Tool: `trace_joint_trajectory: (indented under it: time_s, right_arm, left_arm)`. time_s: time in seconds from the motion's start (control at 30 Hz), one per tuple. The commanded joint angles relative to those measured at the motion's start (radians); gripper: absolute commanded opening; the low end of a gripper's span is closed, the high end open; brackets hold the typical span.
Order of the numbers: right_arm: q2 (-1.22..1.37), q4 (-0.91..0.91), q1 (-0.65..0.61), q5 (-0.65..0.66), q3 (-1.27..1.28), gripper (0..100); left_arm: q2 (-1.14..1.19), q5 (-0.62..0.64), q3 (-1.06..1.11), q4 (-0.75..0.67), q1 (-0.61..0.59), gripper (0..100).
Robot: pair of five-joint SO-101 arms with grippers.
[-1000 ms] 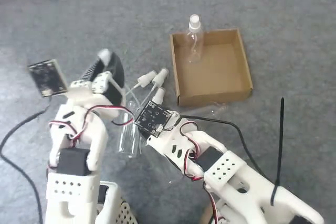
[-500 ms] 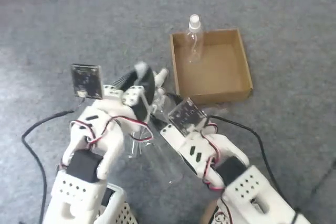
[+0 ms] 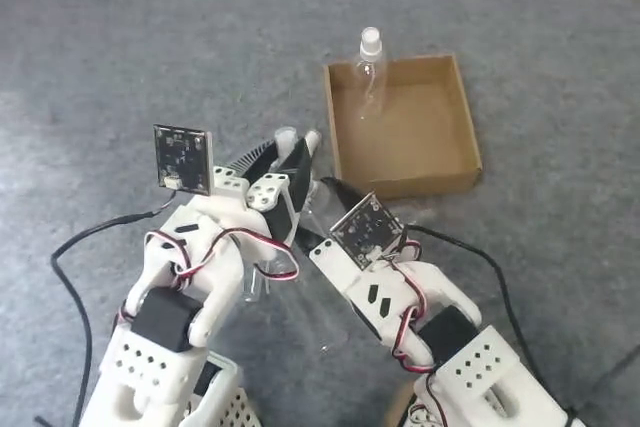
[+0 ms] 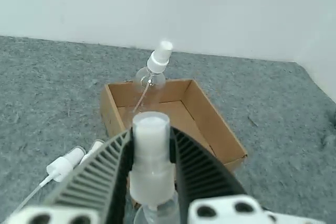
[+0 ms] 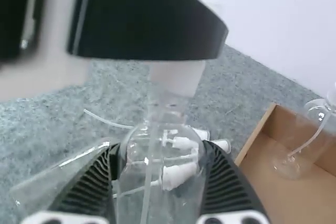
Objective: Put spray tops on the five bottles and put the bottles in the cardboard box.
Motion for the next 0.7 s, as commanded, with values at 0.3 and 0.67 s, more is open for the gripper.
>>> trace_joint_trajectory:
  time_s: [0.3,0.67]
  right_arm:
    - [-0.061,-0.087,0.073,-0.011,0.011,0.6]
    - [-0.065,-0.079,0.077,-0.012,0.009,0.6]
  left_arm:
    - [0.006,-0.015,0.047,0.011,0.087,1]
    - [0.006,-0.037,0.077,-0.032,0.118,1]
